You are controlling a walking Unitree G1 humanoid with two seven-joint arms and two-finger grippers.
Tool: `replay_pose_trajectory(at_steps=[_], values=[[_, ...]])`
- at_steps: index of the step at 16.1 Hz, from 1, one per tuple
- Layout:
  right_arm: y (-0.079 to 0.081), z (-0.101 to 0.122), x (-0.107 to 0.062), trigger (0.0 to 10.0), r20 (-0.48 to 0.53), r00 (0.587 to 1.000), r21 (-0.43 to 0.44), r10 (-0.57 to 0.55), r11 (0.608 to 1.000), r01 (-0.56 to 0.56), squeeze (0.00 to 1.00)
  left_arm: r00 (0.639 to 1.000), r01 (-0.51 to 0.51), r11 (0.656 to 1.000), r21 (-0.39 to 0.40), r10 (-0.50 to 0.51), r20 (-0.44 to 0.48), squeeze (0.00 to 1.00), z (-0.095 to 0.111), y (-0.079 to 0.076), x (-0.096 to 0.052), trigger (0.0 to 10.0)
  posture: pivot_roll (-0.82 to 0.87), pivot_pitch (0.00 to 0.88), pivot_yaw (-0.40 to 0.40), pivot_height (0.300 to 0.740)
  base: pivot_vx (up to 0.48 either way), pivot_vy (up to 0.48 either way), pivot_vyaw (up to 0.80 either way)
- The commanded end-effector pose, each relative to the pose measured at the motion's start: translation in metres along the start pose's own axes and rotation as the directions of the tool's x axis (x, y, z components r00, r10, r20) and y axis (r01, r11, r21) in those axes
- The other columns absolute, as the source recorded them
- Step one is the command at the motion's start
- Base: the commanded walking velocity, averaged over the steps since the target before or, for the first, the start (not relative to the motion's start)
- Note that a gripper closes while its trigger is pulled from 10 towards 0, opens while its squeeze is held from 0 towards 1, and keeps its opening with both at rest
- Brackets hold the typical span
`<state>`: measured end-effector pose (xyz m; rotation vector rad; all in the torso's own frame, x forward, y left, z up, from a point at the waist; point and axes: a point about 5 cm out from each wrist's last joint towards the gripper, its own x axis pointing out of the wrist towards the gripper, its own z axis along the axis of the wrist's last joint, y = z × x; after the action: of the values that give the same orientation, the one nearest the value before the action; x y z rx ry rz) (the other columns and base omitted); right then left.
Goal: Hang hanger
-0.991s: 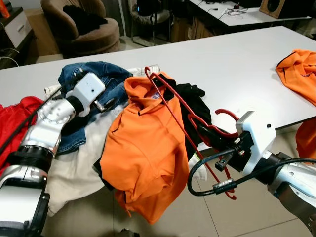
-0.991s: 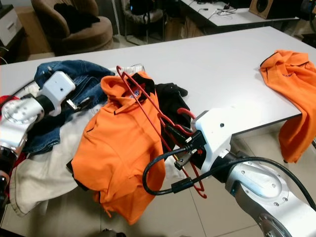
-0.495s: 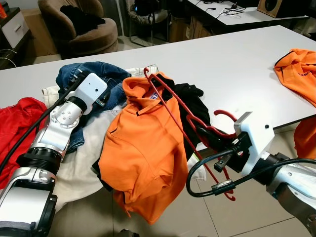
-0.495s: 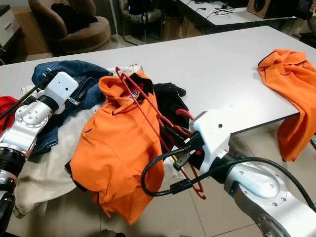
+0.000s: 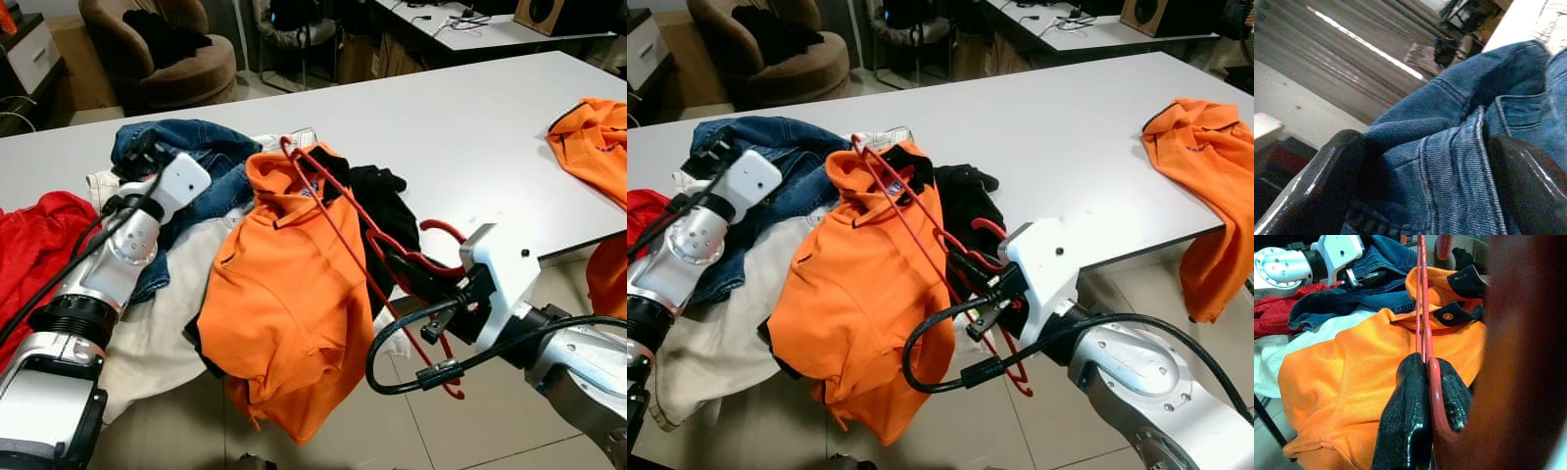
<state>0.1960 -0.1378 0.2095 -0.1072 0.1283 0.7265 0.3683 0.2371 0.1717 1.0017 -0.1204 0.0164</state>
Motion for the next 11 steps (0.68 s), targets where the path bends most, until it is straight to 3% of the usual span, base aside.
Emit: replay_pose_trajectory(at_steps=[1,5,10,11], values=[[0.003,0.003,0.001,10.0,0.008,1.0,-0.008,0.017,1.0,-0.017,0.0,0.998,-0.062,0.997,0.039,0.062,0.009,0.0,-0.002,0.006,0.0,10.0,-0.25,0.0,0.066,0.74,0.0,0.0,0.0],[0.004,0.002,0.002,10.0,0.013,1.0,-0.006,0.009,1.0,-0.009,0.0,0.974,-0.227,0.968,0.104,0.225,0.037,0.0,-0.008,0.031,-0.005,10.0,-0.26,0.0,0.075,0.74,0.0,0.0,0.0],[0.004,0.002,0.001,10.0,0.014,1.0,-0.005,0.004,1.0,-0.004,0.0,0.963,-0.267,0.957,0.116,0.26,0.071,0.0,-0.01,0.038,-0.012,10.0,-0.25,0.0,0.071,0.74,0.0,0.0,0.0],[0.004,0.002,0.001,10.0,0.015,1.0,-0.004,0.005,1.0,-0.005,0.0,0.963,-0.267,0.957,0.117,0.259,0.074,0.0,-0.01,0.038,-0.012,9.4,-0.25,0.0,0.069,0.74,0.0,0.0,0.0]])
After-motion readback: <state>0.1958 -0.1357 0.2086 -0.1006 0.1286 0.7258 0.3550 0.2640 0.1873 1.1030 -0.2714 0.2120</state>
